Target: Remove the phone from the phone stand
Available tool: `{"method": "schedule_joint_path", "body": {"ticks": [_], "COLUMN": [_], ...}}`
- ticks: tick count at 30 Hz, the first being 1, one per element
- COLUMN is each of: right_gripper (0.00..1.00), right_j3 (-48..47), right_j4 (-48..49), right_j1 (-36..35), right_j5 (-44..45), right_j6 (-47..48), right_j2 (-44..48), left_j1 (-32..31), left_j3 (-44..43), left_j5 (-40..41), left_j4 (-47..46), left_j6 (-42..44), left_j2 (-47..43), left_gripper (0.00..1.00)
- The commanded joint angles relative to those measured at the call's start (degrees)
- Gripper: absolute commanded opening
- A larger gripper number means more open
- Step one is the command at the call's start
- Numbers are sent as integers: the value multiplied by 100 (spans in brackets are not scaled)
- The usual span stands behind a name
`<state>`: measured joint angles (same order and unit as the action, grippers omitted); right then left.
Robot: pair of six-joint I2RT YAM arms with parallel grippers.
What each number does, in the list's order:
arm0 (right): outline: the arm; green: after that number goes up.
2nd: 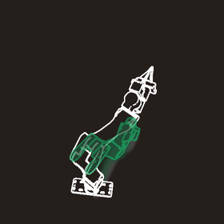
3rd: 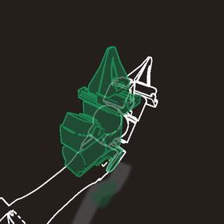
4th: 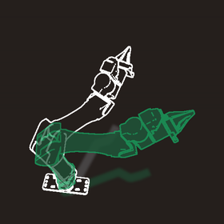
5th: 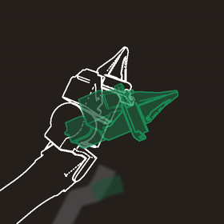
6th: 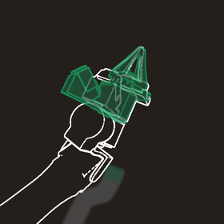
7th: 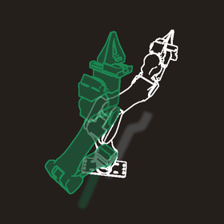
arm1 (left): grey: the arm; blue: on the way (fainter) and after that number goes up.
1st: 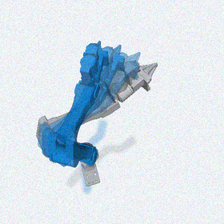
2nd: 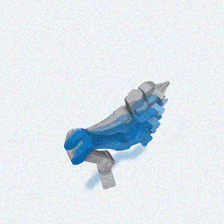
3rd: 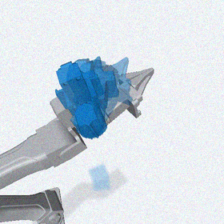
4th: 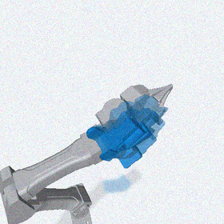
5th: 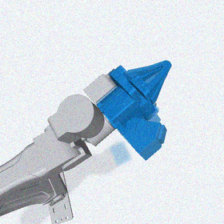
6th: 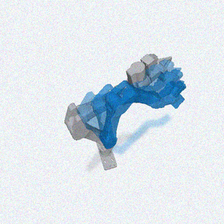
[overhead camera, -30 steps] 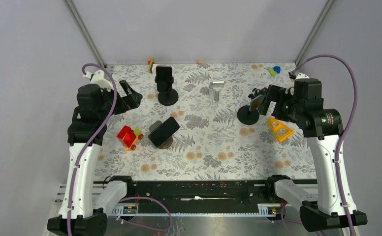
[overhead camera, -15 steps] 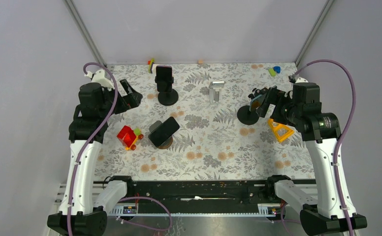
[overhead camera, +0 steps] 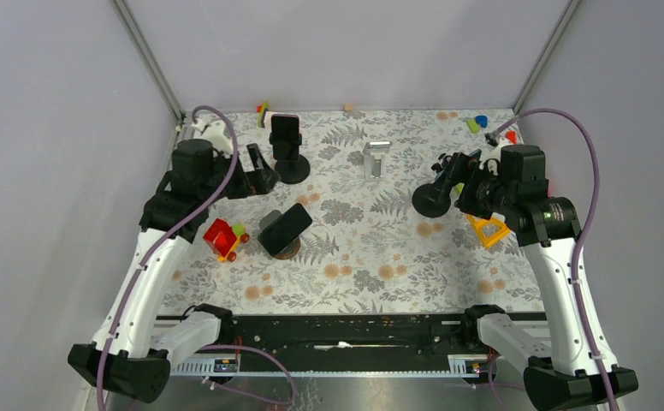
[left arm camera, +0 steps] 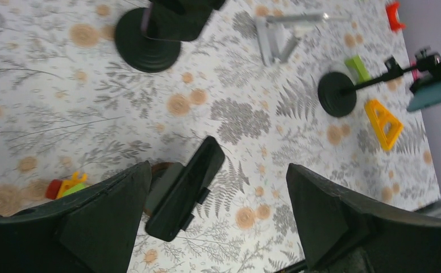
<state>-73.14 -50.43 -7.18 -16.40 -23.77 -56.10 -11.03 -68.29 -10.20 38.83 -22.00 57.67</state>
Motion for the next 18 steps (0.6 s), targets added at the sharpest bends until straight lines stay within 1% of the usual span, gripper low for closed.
{"method": "schedule_joint_path", "body": {"ticks": [1,3,5,9,12,15,18], "right_gripper": [99,99,99,99,99,99,99], "right_j3": [-28,-91,-78,224,459,452,358], "right_j4": [351,369,464,889,1321,1624,1749], "right_j1": [-553,-993,-1330,-1794,-2345,-3133,-3685], "right_j5": [-15,335,473,551,907,1370,1912], "right_j6": [-320,-427,-612,-1183,-1614,-1864,-2037], "right_j2": [105,106,84,101,80,-178,-547], "left_j1": [-567,-618,-634,-695,-699,-699,-699], "left_j3": [-132,22,165,441,599,761,859], "left_j5": [366,391,325,176,212,240,240], "left_j4": [-270,-299,-352,-434,-450,-539,-565], "left_j6": [114,117,117,152,264,372,490], "left_j2": [11,-36,-118,-286,-409,-551,-676], "left_gripper": [99,99,99,99,99,99,99]}}
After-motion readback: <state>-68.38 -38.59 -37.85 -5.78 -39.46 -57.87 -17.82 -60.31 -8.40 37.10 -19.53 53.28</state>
